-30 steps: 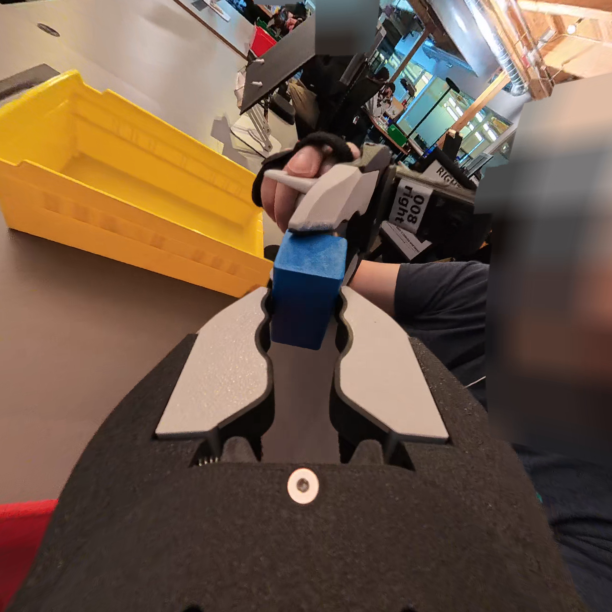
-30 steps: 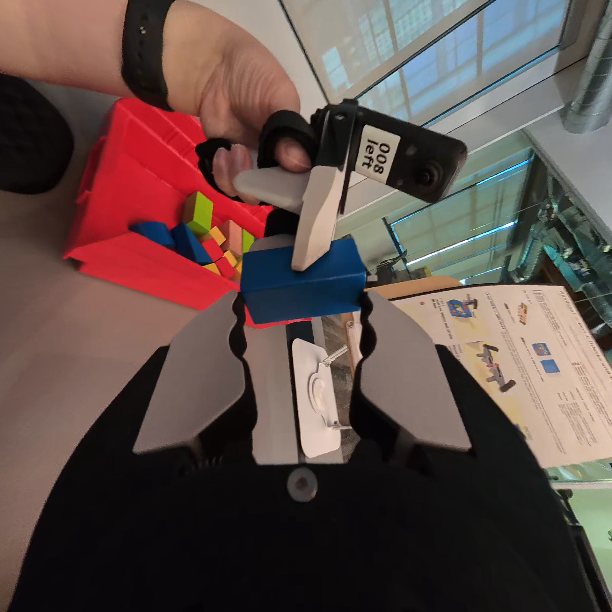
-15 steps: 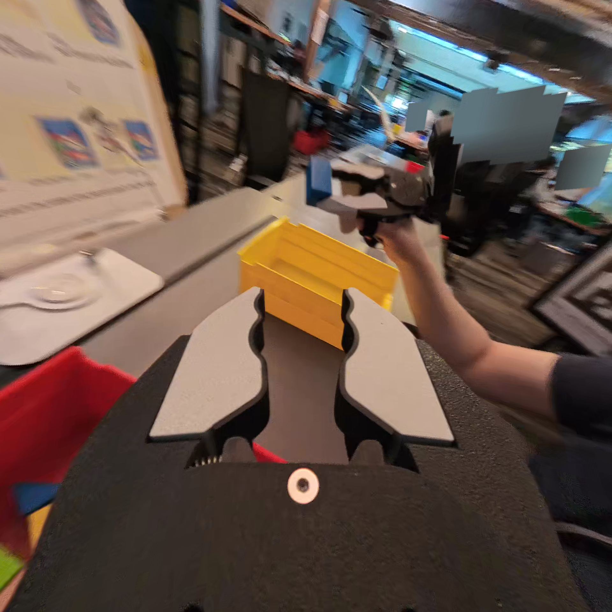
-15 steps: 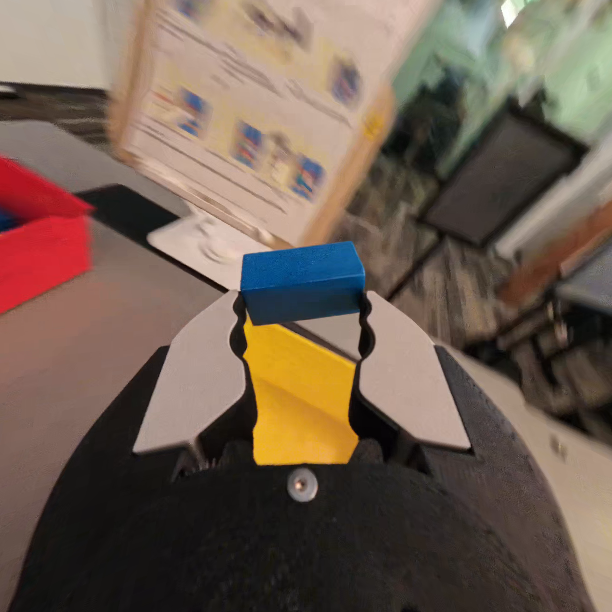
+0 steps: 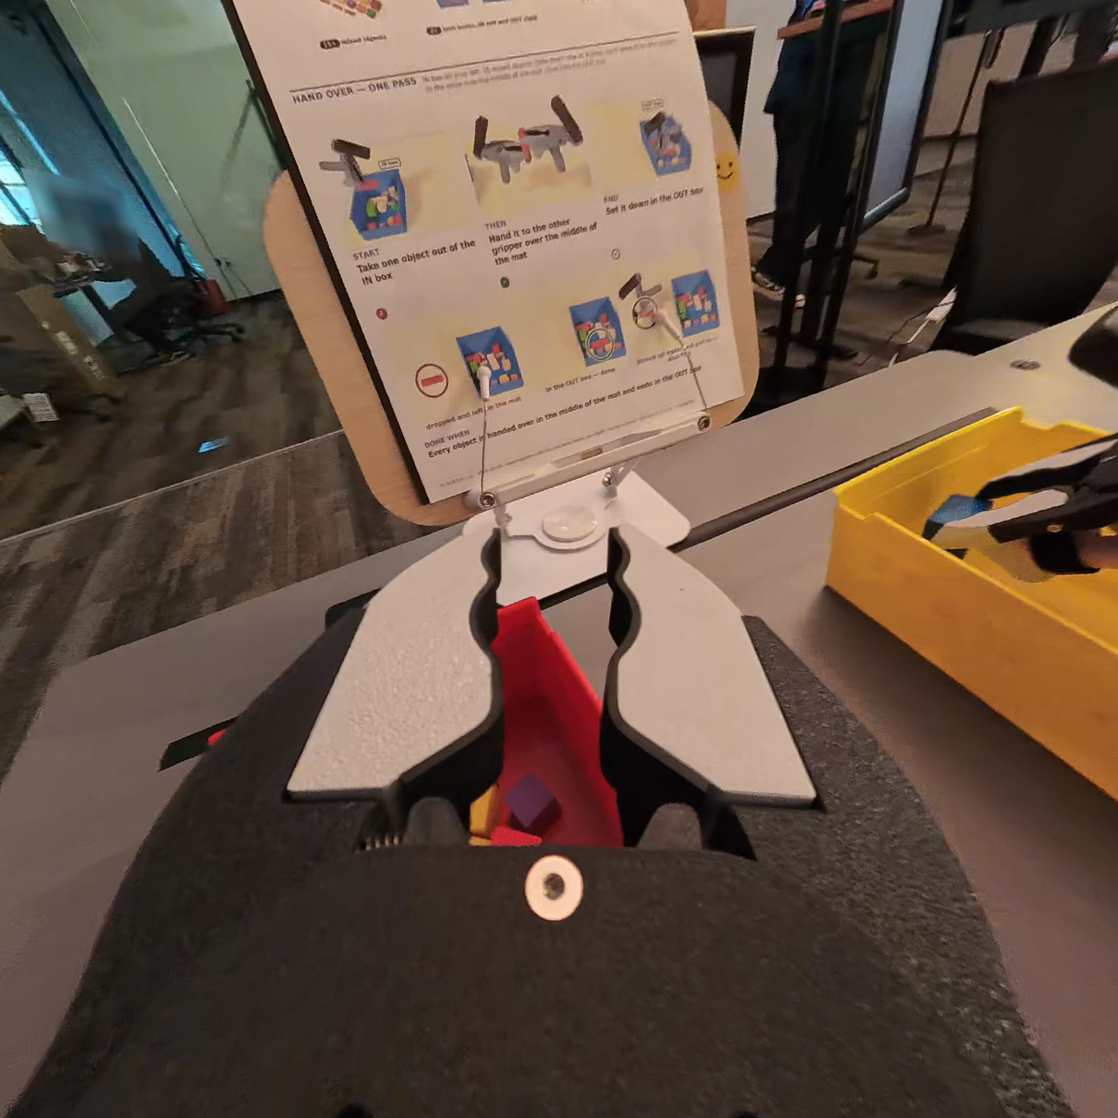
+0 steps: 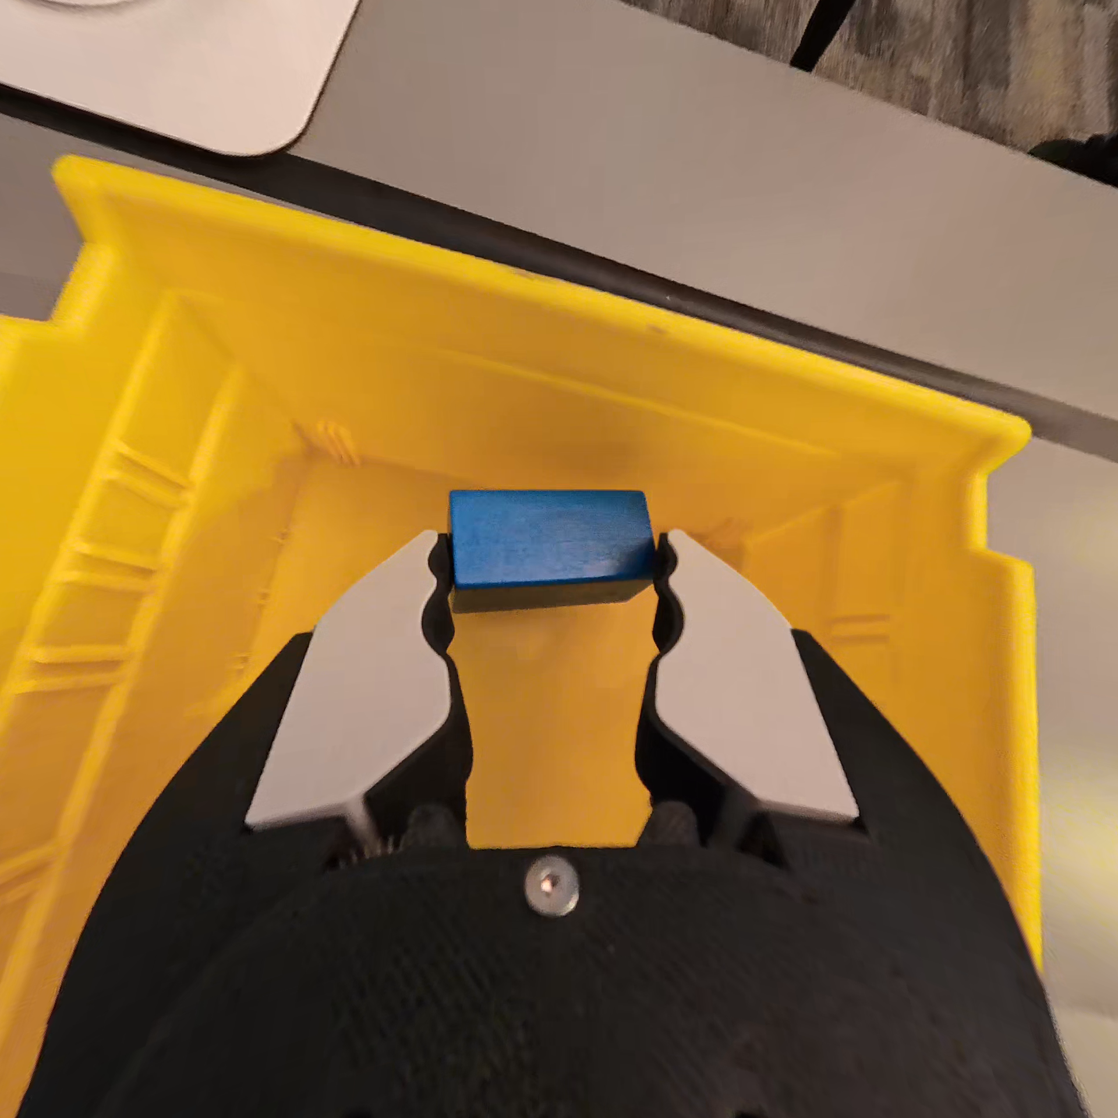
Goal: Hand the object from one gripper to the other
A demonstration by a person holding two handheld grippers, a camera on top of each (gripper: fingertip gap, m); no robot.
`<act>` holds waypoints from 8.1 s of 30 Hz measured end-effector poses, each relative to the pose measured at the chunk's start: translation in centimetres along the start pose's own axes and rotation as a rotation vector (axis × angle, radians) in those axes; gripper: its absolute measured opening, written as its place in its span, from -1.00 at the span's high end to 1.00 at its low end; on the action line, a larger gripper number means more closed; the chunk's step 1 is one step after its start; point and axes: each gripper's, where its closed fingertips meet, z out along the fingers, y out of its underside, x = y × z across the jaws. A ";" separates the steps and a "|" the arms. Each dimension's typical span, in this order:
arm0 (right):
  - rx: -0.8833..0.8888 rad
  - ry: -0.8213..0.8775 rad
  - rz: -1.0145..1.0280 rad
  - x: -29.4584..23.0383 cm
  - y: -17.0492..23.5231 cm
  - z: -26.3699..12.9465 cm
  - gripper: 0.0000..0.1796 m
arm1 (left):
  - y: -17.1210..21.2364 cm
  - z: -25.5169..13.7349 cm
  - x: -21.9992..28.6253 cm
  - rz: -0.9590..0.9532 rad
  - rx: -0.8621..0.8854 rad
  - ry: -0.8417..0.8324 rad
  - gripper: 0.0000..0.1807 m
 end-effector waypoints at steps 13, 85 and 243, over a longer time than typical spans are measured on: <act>0.009 0.074 0.192 3.0 1.3 0.8 0.27 | 0.4 0.0 0.3 0.026 -0.047 0.009 0.67; 0.112 -0.223 0.221 1.1 -2.7 -5.6 0.32 | 26.5 -6.3 -7.5 0.623 -1.303 0.342 0.47; 0.050 -0.103 0.118 1.8 -3.0 -8.1 0.27 | 24.3 -5.8 -2.0 0.226 -1.342 0.428 0.65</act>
